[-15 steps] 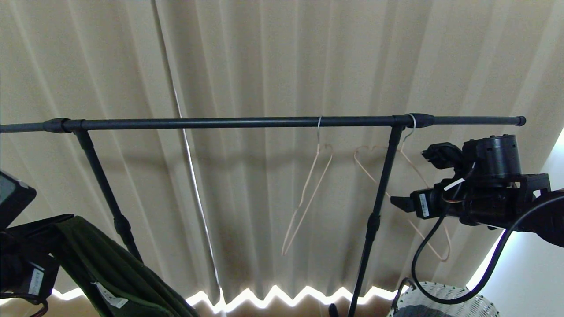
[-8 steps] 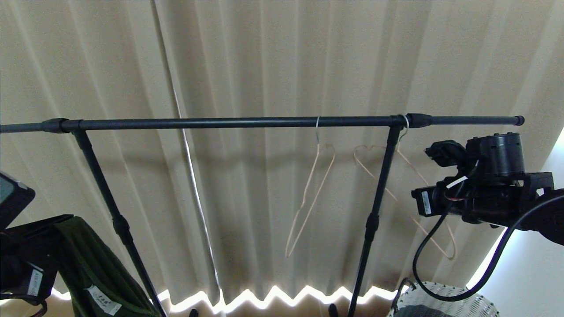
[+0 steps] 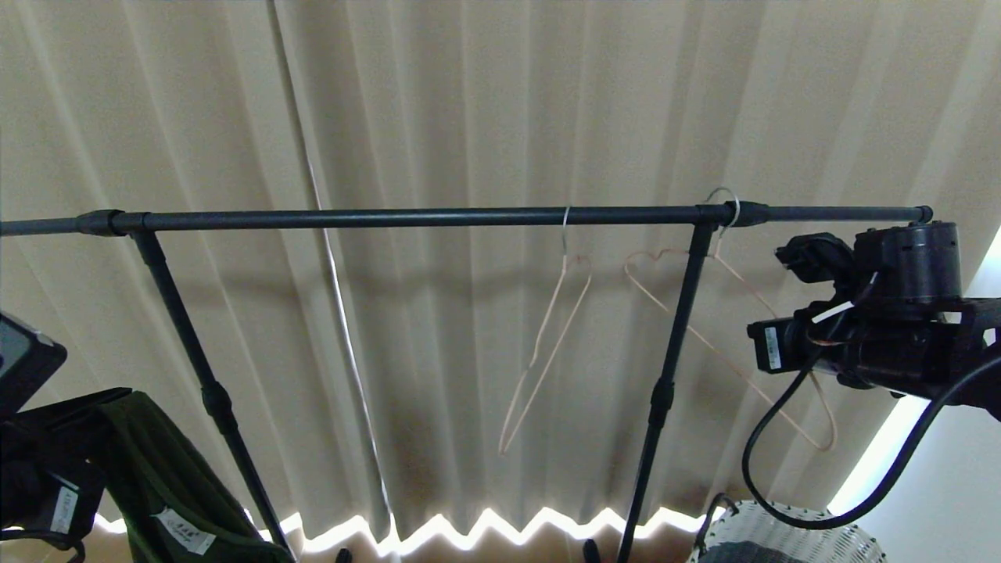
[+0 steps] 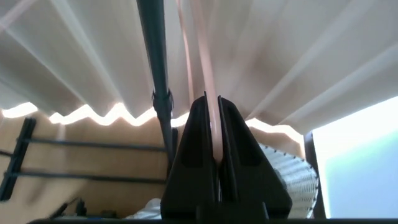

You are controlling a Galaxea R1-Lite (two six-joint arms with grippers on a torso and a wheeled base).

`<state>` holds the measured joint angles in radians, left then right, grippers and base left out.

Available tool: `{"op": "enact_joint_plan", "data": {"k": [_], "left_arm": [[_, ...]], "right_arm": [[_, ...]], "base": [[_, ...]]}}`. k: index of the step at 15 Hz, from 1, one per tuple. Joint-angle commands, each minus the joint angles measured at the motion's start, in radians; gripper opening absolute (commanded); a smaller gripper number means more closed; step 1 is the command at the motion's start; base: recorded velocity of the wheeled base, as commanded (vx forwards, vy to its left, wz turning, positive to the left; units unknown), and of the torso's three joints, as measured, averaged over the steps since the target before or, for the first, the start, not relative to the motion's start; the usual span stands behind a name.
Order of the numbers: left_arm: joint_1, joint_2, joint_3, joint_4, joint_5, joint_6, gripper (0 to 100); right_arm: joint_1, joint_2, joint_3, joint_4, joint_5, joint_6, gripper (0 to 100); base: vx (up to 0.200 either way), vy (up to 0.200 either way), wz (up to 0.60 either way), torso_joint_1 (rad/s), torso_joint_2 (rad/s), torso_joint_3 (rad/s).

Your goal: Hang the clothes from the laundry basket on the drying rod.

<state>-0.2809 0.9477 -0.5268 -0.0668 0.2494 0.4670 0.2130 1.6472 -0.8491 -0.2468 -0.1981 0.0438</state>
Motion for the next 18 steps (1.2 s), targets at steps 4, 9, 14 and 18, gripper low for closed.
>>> {"op": "enact_joint_plan", "data": {"k": [4, 9, 14, 18], "left_arm": [[0.0, 0.0, 0.019, -0.027, 0.001, 0.001, 0], [0.005, 0.0, 0.041, -0.044, 0.002, 0.035, 0], [0.005, -0.001, 0.065, -0.045, 0.004, 0.032, 0], [0.005, -0.012, 0.077, -0.045, 0.004, 0.03, 0]], "right_arm": [[-0.001, -0.121, 0.013, 0.012, -0.004, -0.002, 0], [0.0, -0.219, 0.121, 0.017, -0.055, -0.007, 0], [0.0, -0.311, 0.225, 0.015, -0.06, -0.005, 0], [-0.001, -0.386, 0.291, 0.018, -0.061, -0.009, 0]], "base": [[0.0, 0.0, 0.0, 0.0, 0.0, 0.0], [0.0, 0.0, 0.0, 0.0, 0.0, 0.0], [-0.2, 0.0, 0.0, 0.004, 0.0, 0.005], [-0.2, 0.0, 0.0, -0.001, 0.0, 0.008]]}}
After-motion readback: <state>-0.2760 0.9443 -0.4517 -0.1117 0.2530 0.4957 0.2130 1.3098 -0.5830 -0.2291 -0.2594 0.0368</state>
